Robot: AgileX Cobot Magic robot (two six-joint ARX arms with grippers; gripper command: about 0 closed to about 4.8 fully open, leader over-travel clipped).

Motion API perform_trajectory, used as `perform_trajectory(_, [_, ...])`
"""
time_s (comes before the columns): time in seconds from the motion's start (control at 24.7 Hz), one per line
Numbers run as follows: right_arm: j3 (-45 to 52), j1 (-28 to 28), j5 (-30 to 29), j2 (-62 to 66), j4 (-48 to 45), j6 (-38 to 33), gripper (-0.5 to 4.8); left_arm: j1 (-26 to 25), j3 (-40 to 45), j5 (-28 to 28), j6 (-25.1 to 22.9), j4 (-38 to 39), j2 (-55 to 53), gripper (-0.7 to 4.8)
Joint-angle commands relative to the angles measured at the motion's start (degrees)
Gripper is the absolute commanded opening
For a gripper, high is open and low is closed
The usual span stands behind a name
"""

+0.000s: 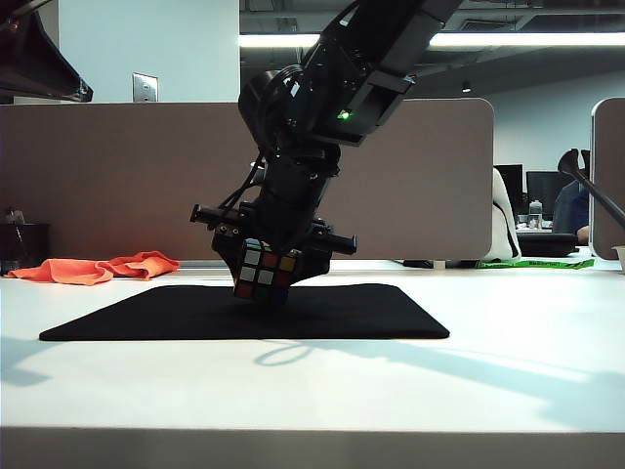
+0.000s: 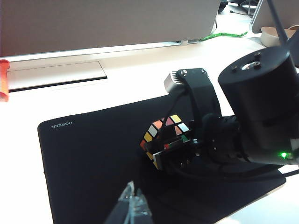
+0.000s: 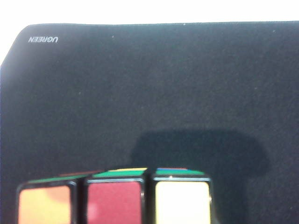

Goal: Pick up the cube on the right side of the mouse pad, then place it in the center of the mouse pad.

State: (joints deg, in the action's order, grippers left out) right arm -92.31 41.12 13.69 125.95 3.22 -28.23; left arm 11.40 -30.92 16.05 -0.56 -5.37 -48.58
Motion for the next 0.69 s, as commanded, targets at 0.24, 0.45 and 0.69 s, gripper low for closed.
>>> perform_trajectory(0.24, [-0.3,-0.7,0.3,0.6,-3.9,-0.2,2.57,0.0,-0.3,0.3,-0.1,-0.7,0.2,-0.06])
perform_trajectory(0.45, [-0.3,-0.9,0.3,1.4,-4.6,-0.2,2.57,0.0,-0.3,0.3,-0.1,-0.7,0.2,-0.06])
perform_trajectory(0.69, [-0.3,-1.1,0.3,1.7,-4.8,0.0,2.57,0.0,-0.3,0.3,-0.1,-0.7,0.2,-0.06])
